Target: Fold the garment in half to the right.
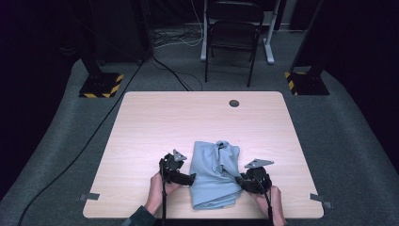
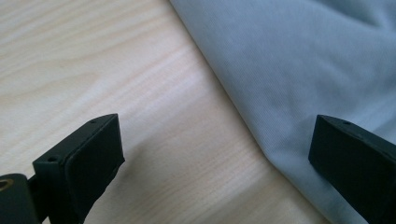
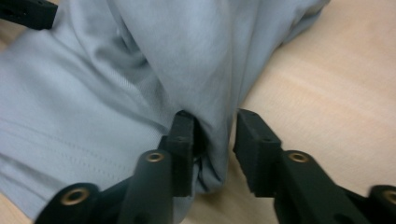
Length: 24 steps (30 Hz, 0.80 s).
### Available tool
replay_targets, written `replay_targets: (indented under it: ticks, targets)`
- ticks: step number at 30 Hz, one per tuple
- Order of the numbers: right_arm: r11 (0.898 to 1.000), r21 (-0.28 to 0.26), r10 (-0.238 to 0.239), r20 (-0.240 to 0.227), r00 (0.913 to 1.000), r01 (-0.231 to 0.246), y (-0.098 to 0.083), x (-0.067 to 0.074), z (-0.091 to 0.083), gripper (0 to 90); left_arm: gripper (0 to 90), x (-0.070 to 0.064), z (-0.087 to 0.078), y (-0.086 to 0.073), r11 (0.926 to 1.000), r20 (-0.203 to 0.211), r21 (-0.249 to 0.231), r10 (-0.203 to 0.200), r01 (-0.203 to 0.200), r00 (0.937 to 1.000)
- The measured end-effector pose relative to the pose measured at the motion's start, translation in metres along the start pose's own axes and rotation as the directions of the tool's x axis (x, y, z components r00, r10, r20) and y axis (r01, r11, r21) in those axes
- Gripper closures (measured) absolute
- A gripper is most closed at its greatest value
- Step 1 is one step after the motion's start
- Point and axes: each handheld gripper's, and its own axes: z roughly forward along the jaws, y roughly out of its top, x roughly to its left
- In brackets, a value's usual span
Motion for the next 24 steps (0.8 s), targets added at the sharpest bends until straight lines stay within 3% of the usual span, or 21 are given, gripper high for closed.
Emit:
replay_targets:
  ticks: [3,6,10,13,15,18,22,24]
  targets:
    - [0.996,-0.081,-0.031,0.023,0.9993,0.033,0.011,0.007,-0.013,57.8,1.7,0.006,-0.004,0.01,0.9983,-0.007,-0.045,-0.036,0.036,0.9993]
    - [0.984,-0.159,-0.072,0.036,0.9968,0.077,0.028,0.021,-0.018,52.3,1.7,0.007,0.003,0.021,0.9972,-0.03,-0.056,-0.052,0.05,0.9982]
    - [0.977,-0.13,-0.162,0.075,0.9839,0.171,0.051,0.038,0.003,52.5,1.6,-0.002,0.02,0.031,0.9991,-0.08,-0.042,-0.004,0.001,0.9967]
    - [0.98,-0.056,-0.184,0.107,0.9771,0.19,0.055,0.035,0.026,69.6,0.8,-0.005,0.03,0.031,0.9995,-0.102,-0.015,0.026,-0.028,0.9944]
    - [0.987,-0.04,-0.149,0.131,0.98,0.156,0.052,0.023,0.033,80.4,0.8,-0.003,0.034,0.029,0.9997,-0.103,-0.005,0.023,-0.024,0.9945]
    - [0.996,-0.052,-0.067,0.146,0.987,0.075,0.044,0.001,0.031,86.7,0.5,0.002,0.035,0.027,0.9999,-0.079,-0.01,0.003,-0.004,0.9969]
    - [0.998,-0.061,0.003,0.185,0.9828,0.008,0.033,-0.022,0.027,86.6,0.5,0.003,0.035,0.027,0.9999,-0.076,-0.014,0.003,-0.004,0.9971]
    - [0.999,-0.054,0.019,0.162,0.9866,-0.01,0.03,-0.027,0.028,80.5,0.3,0.003,0.035,0.027,0.9999,-0.073,-0.017,0.0,-0.001,0.9974]
